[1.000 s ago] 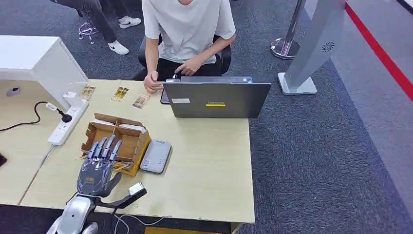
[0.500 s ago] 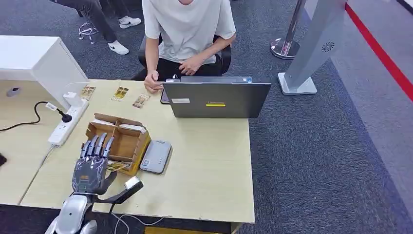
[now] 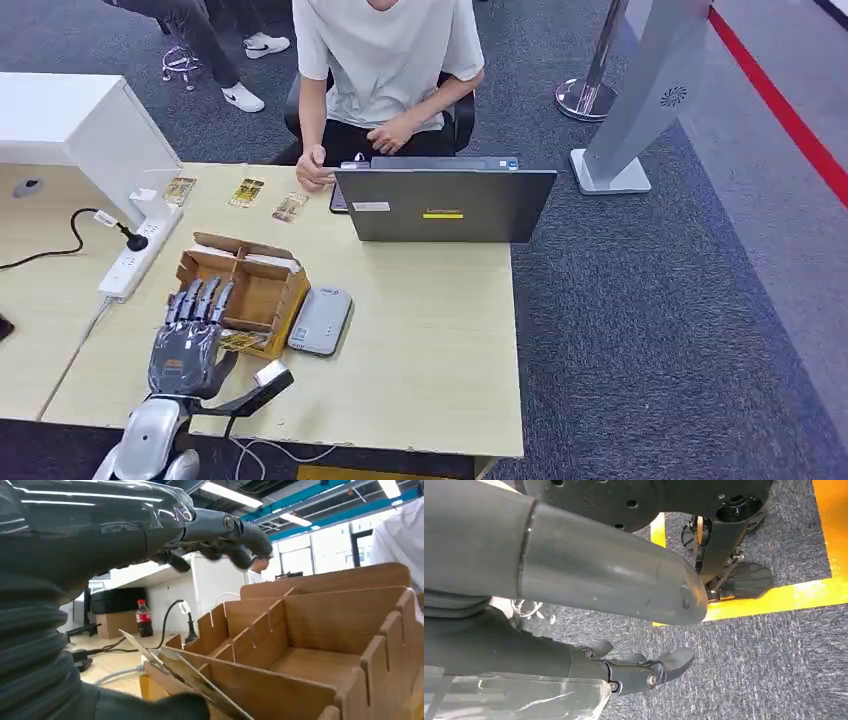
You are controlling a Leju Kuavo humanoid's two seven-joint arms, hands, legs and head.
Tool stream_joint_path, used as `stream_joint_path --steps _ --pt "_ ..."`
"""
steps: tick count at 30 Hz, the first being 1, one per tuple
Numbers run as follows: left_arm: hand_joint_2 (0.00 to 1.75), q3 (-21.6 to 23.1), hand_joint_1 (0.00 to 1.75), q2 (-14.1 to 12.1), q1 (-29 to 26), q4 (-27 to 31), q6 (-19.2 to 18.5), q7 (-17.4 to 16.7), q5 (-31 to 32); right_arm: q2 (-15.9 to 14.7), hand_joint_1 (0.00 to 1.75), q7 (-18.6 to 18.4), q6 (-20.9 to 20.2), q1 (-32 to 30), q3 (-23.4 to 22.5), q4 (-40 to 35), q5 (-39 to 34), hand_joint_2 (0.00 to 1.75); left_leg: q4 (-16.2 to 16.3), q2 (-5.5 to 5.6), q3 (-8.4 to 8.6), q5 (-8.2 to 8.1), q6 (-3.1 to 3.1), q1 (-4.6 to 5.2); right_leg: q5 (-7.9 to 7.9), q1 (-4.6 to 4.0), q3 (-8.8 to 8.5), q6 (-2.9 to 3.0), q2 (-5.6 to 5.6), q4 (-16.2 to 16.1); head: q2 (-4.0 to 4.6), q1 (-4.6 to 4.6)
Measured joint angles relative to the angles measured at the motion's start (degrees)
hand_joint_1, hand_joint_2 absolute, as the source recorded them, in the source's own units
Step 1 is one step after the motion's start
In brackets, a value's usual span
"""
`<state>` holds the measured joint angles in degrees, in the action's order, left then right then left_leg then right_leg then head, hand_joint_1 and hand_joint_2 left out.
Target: Pass the card to the sensor for recognition and then transmit it.
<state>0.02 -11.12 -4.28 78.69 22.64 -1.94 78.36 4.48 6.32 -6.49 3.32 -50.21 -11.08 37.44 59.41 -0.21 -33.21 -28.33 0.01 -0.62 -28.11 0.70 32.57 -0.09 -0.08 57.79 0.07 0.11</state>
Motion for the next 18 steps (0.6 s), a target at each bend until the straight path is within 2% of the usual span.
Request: stream_joint_path --steps 11,18 --pt "1.75 0.0 1.75 0.1 0.0 0.0 -2.1 1.0 -1.8 0.0 0.0 0.0 0.0 0.0 -0.2 0.0 0.3 0.0 0.0 0.0 0.0 0.0 0.0 0.0 0.0 0.0 0.0 0.0 0.0 0.0 0.0 0.02" --pt "1.75 -0.2 1.75 0.3 0.0 0.1 -1.2 2.1 -3.3 0.0 0.0 0.3 -0.2 0.0 -0.9 0.0 0.6 0.0 0.0 0.0 0.0 0.0 0.0 0.0 0.0 0.0 0.0 0.0 0.0 0.0 0.0 0.0"
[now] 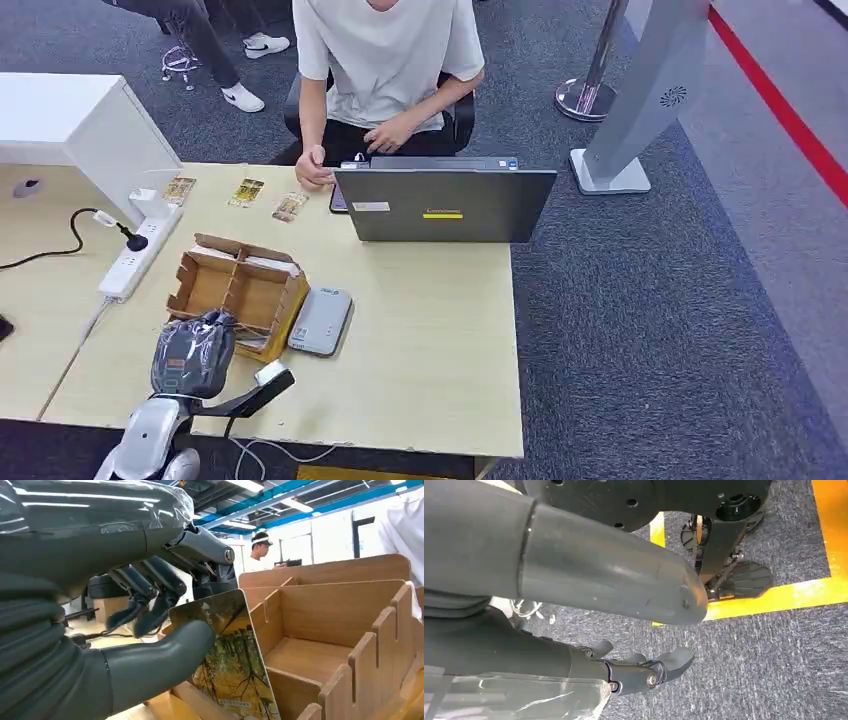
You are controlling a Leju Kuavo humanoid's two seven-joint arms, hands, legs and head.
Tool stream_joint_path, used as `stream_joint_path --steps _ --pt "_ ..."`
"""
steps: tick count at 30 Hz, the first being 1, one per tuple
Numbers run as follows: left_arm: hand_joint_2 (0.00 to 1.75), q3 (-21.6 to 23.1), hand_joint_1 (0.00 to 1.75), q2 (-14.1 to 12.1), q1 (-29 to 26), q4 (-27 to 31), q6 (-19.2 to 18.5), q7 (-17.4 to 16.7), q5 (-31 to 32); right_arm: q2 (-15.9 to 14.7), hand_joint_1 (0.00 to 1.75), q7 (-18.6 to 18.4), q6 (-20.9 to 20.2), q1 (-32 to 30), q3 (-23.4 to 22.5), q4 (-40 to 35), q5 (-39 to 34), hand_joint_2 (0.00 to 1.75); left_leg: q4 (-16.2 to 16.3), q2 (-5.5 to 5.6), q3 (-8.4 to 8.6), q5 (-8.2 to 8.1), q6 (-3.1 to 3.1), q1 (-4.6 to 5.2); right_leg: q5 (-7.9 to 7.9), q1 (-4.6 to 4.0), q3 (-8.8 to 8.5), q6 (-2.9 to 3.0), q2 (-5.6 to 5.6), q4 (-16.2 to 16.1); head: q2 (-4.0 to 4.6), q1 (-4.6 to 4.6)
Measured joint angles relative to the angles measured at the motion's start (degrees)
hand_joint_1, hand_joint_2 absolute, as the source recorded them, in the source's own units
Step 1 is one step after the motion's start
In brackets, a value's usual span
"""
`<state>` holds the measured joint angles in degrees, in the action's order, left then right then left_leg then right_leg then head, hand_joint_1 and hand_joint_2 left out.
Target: Pass the card to the sensor for recognition and then transmit it.
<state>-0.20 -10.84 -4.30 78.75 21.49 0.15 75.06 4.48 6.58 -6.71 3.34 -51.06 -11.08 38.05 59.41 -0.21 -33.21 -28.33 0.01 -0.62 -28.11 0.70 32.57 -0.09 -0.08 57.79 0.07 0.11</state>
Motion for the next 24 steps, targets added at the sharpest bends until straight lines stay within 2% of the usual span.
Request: stream_joint_path --steps 3,6,10,18,21,24 --pt "1.75 -0.4 1.75 0.3 0.0 0.4 1.1 0.2 0.0 0.0 0.0 0.1 0.0 0.0 0.0 0.0 0.3 0.0 0.0 0.0 0.0 0.0 0.0 0.0 0.0 0.0 0.0 0.0 0.0 0.0 0.0 0.02" --pt "1.75 -0.7 1.75 0.8 0.0 1.1 3.7 1.0 0.4 0.0 0.0 0.1 0.0 0.0 -0.2 0.0 0.4 0.0 0.0 0.0 0.0 0.0 0.0 0.0 0.0 0.0 0.0 0.0 0.0 0.0 0.0 0.02" --pt "1.75 -0.7 1.75 1.2 -0.2 3.2 4.5 2.0 0.3 0.0 0.0 0.1 0.0 0.0 -0.4 0.0 0.4 0.0 0.0 0.0 0.0 0.0 0.0 0.0 0.0 0.0 0.0 0.0 0.0 0.0 0.0 0.02" --pt "1.75 1.0 1.75 1.7 -0.1 14.1 5.8 4.5 0.1 0.0 0.0 0.8 -0.4 0.1 -0.9 0.0 0.5 0.0 0.0 0.0 0.02 0.0 0.0 0.01 0.0 0.0 0.02 0.0 0.0 0.0 0.0 0.0" --pt "1.75 2.7 1.75 1.7 2.5 17.8 5.7 5.0 -0.2 0.0 0.0 1.1 -0.8 0.2 -1.0 0.0 1.4 0.0 0.0 0.04 0.01 0.02 -0.03 0.01 0.01 0.0 0.02 -0.01 0.06 0.0 0.0 0.02" --pt "1.75 4.0 1.75 1.6 8.4 18.5 5.7 4.8 0.1 0.0 0.0 1.1 -1.0 0.7 -1.0 0.0 2.8 0.0 0.0 0.12 0.02 0.1 0.0 0.0 0.08 0.0 -0.01 0.04 0.14 0.0 0.0 0.0"
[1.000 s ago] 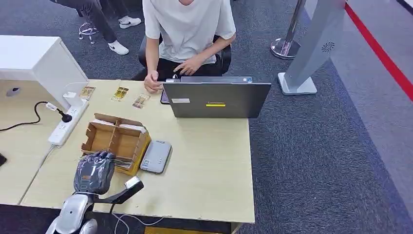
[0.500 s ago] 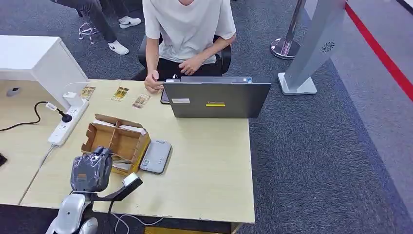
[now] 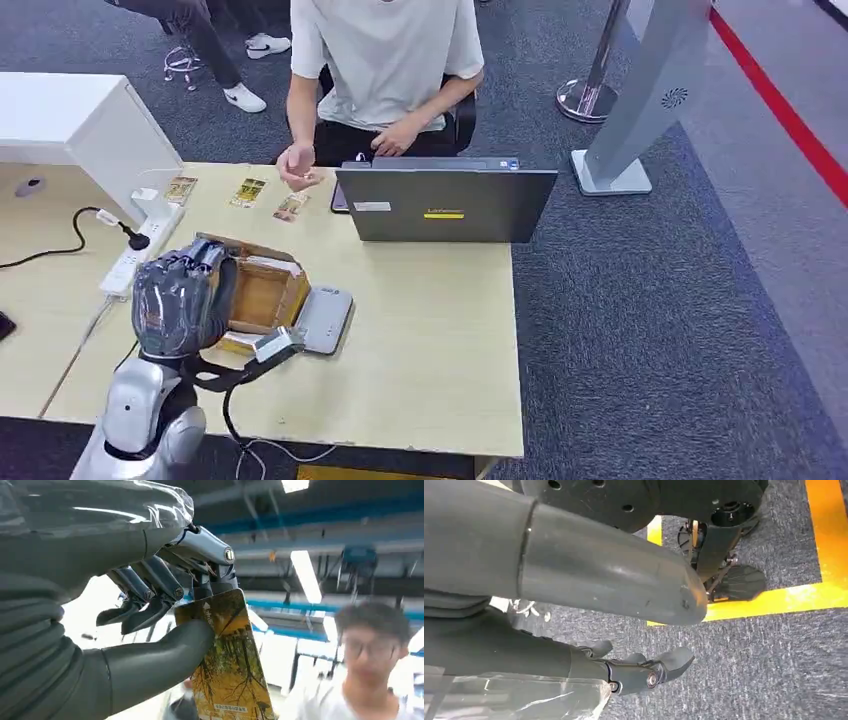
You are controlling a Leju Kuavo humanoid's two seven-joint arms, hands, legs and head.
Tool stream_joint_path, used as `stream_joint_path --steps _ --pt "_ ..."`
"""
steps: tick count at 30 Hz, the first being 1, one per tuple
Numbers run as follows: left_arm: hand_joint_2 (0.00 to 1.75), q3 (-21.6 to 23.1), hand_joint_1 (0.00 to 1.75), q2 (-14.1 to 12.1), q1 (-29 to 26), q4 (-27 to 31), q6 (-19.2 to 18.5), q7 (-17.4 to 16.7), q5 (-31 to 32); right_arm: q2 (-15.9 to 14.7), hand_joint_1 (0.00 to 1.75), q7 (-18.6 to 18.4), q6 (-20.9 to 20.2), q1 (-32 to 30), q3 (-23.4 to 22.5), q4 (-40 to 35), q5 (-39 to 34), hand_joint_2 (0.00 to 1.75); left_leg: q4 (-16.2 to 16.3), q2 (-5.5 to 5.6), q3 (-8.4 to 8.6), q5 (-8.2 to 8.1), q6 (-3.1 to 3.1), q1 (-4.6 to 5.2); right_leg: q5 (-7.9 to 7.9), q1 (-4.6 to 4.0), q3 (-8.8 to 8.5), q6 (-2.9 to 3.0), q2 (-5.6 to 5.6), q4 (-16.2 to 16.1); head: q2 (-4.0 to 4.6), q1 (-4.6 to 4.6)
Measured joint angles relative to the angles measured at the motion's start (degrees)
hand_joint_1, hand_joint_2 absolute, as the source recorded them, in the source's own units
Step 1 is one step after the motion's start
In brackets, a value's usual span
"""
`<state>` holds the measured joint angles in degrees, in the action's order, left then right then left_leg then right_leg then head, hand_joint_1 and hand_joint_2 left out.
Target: Pass the card to the sensor for recognition and then transmit it.
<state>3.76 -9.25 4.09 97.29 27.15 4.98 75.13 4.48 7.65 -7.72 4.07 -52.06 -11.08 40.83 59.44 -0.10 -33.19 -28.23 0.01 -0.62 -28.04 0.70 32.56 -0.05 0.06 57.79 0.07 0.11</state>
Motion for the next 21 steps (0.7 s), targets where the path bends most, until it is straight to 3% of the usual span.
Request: stream_joint_path --steps 3,6,8,13,17,18,21 --pt "1.75 0.5 1.75 0.0 8.0 -2.7 2.4 -2.2 4.0 0.1 0.0 -1.1 0.0 0.9 0.5 0.0 2.2 0.0 0.0 0.04 -0.02 0.16 -0.03 0.0 0.12 0.0 0.03 -0.05 0.02 0.0 0.0 0.02" --pt "1.75 0.5 1.75 -0.1 17.9 -11.2 4.5 -5.6 7.6 0.2 0.0 -2.8 0.0 2.5 1.5 0.0 4.0 0.0 0.0 0.08 -0.04 0.33 -0.01 0.0 0.27 0.0 0.03 0.02 0.09 0.0 0.0 0.0" --pt "1.75 0.5 1.75 -0.5 25.7 -20.5 6.6 -6.5 9.4 0.5 0.0 -3.4 0.0 3.6 2.2 0.0 4.7 0.0 0.0 0.0 -0.03 0.42 0.06 -0.01 0.4 -0.01 0.05 0.02 -0.02 0.1 0.0 0.02" --pt "1.75 0.5 1.75 -0.5 35.4 -34.9 7.3 -9.4 10.6 0.9 0.0 -3.8 0.0 4.1 2.7 0.0 4.8 0.0 0.0 0.01 -0.04 0.46 0.07 -0.01 0.41 -0.01 0.08 0.03 -0.03 0.1 0.0 0.02" --pt "1.75 0.5 1.75 -0.4 38.7 -42.3 8.3 -9.5 10.4 0.9 0.0 -4.2 0.1 3.9 2.9 0.0 4.6 0.0 0.0 -0.02 -0.07 0.45 0.07 0.0 0.41 -0.01 0.11 0.02 -0.08 0.0 0.0 0.02" --pt "1.75 0.5 0.0 -0.4 39.2 -43.4 8.3 -9.6 10.4 0.9 0.0 -4.2 0.1 3.8 2.9 0.0 4.6 0.0 0.0 -0.01 -0.09 0.45 0.07 0.0 0.4 0.0 0.12 0.02 -0.08 0.0 0.0 0.0" --pt "1.75 0.5 0.0 -0.2 39.9 -46.1 8.1 -10.1 10.0 0.9 0.0 -4.2 0.2 3.6 2.9 0.0 4.4 0.0 0.0 -0.02 -0.16 0.45 0.07 0.0 0.4 0.0 0.2 0.01 -0.08 0.0 0.0 0.0"
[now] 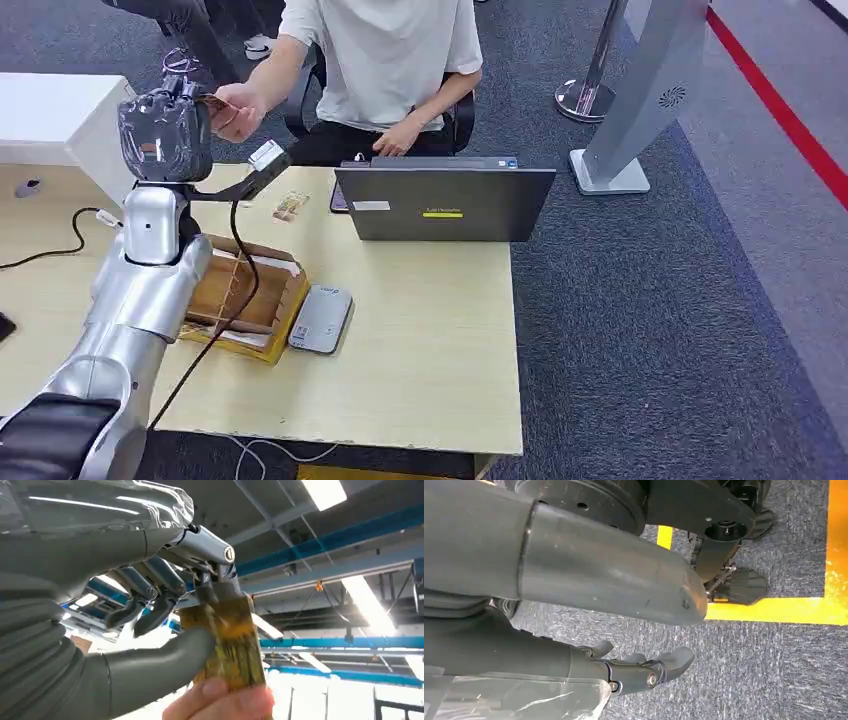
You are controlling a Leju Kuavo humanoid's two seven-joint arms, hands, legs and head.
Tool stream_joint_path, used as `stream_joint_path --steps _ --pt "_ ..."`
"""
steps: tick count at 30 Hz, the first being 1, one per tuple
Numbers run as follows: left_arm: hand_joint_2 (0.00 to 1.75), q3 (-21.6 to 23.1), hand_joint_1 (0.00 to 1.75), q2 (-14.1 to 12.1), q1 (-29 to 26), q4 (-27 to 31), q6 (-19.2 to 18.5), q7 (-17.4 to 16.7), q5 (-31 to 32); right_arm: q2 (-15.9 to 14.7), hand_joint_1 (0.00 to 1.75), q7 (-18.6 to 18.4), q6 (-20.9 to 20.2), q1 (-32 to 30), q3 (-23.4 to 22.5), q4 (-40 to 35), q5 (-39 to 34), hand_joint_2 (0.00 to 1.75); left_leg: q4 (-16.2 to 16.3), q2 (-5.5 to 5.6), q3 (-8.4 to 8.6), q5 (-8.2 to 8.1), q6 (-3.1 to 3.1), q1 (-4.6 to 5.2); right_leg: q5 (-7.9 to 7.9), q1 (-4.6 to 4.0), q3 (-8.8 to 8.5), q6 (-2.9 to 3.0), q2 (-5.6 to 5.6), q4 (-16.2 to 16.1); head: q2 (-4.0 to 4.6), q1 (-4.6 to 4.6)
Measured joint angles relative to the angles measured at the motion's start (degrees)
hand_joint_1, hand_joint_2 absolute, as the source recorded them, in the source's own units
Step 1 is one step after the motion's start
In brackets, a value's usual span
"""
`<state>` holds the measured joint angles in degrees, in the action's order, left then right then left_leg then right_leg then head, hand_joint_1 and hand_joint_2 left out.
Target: Pass the card to the sensor for recognition and then transmit it.
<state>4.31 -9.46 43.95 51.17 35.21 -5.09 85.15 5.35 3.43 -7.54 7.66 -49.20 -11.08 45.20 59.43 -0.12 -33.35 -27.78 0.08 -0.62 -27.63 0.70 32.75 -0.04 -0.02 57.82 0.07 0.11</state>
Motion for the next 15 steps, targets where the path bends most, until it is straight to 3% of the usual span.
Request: stream_joint_path --steps 7,10,15 --pt "1.75 0.0 0.0 0.3 0.5 -2.7 -0.2 0.0 -1.7 0.0 0.0 0.1 0.0 -0.1 0.0 0.0 -0.1 0.0 0.0 0.0 -0.02 0.0 0.0 -0.01 0.0 0.0 0.01 0.0 0.0 0.0 0.0 0.02" --pt "1.75 0.0 0.0 0.3 0.1 -2.9 0.1 1.7 -3.3 0.0 0.0 0.3 -0.1 -0.1 0.0 0.0 -0.2 0.0 0.0 0.01 -0.03 0.0 0.0 -0.01 0.0 0.0 0.01 0.0 0.0 0.0 0.0 0.0" --pt "1.75 0.0 0.0 0.0 -5.7 4.8 -1.3 7.3 -11.3 0.0 0.0 1.4 -0.2 -0.9 -0.1 0.0 -1.3 0.0 0.0 0.01 -0.08 -0.01 0.01 -0.01 -0.03 0.0 0.02 -0.02 0.0 0.0 0.0 0.0"
